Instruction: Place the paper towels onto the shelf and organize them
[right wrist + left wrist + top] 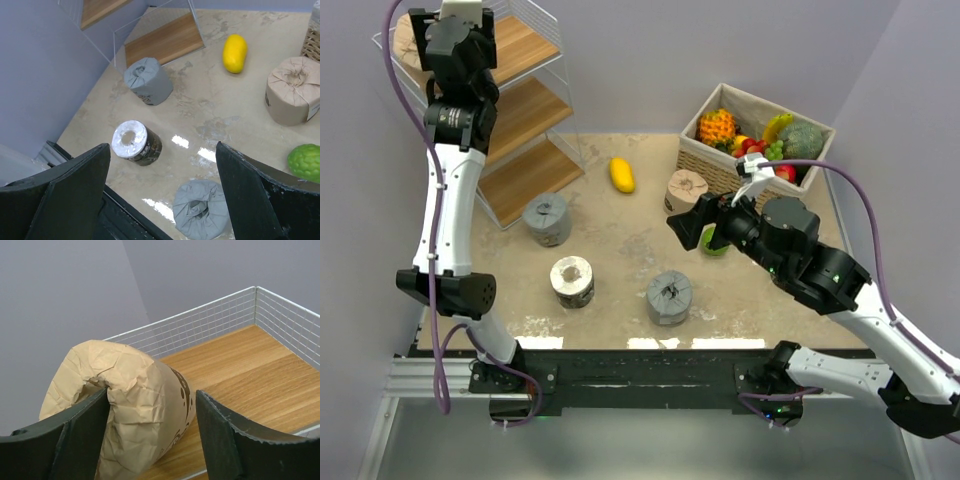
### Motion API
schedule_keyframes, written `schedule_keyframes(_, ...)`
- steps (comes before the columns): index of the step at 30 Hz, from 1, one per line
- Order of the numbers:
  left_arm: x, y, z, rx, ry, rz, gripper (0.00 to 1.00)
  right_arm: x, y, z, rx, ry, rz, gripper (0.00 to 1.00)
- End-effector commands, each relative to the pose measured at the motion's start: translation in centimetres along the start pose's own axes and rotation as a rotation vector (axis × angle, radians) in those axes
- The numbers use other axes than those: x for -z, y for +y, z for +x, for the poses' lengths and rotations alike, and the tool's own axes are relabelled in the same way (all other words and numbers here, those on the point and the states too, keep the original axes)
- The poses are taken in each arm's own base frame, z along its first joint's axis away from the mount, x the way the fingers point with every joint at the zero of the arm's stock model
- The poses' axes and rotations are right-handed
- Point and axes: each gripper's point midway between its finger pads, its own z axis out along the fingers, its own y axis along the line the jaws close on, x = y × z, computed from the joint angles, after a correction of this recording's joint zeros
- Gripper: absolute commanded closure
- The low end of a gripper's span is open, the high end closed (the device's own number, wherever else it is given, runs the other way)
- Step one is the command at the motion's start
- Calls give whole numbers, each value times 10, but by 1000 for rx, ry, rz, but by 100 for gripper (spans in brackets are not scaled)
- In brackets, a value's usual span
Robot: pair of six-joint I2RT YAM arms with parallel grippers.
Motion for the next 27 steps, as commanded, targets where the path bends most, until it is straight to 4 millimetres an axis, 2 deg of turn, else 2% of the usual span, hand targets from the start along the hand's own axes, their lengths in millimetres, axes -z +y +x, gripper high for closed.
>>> schedule_keyframes(1, 8, 17, -43, 73, -121, -6, 25, 4, 5, -19, 6, -47, -5, 10)
schedule_keyframes(10, 23, 15, -60, 137, -160, 63, 23, -2, 7, -18, 28, -23, -6, 10)
schedule_keyframes(12, 32, 5, -59, 174, -146, 140, 23, -5, 5, -16, 33, -19, 10, 10)
schedule_keyframes(13, 40, 2, -57, 186, -139, 174, 23, -9, 2, -14, 37, -15, 24, 10)
schedule_keyframes(17, 76, -32, -48, 257, -111, 412, 22, -22, -11, -13, 56, -26, 103, 10)
schedule_keyframes(18, 89, -30, -51, 257, -120, 449, 21, -24, -21, -18, 70, -48, 165, 10)
schedule_keyframes(19, 97, -46, -36, 282, -76, 522, 21, -31, -29, -12, 89, -30, 213, 10)
schedule_keyframes(20, 104, -53, -28, 311, -46, 561, 21, -34, -36, -12, 106, -29, 253, 10)
schedule_keyframes(21, 119, -52, -31, 331, -53, 599, 17, -38, -46, -14, 123, -40, 314, 10)
schedule_keyframes(22, 129, -74, -2, 326, 14, 691, 16, -42, -49, -12, 142, -30, 335, 10)
schedule_keyframes(23, 137, -82, 5, 353, 23, 735, 16, -52, -56, -4, 165, -7, 368, 10)
schedule_keyframes(24, 154, -78, 6, 378, 11, 763, 16, -56, -59, -3, 169, -1, 386, 10)
schedule_keyframes(25, 162, -97, 48, 379, 100, 816, 15, -61, -63, -1, 170, 8, 398, 11)
schedule_keyframes(26, 171, -101, 55, 415, 109, 844, 15, -73, -74, 6, 167, 36, 429, 11)
schedule_keyframes(27, 185, -107, 87, 422, 169, 871, 15, -78, -79, 7, 164, 46, 439, 12)
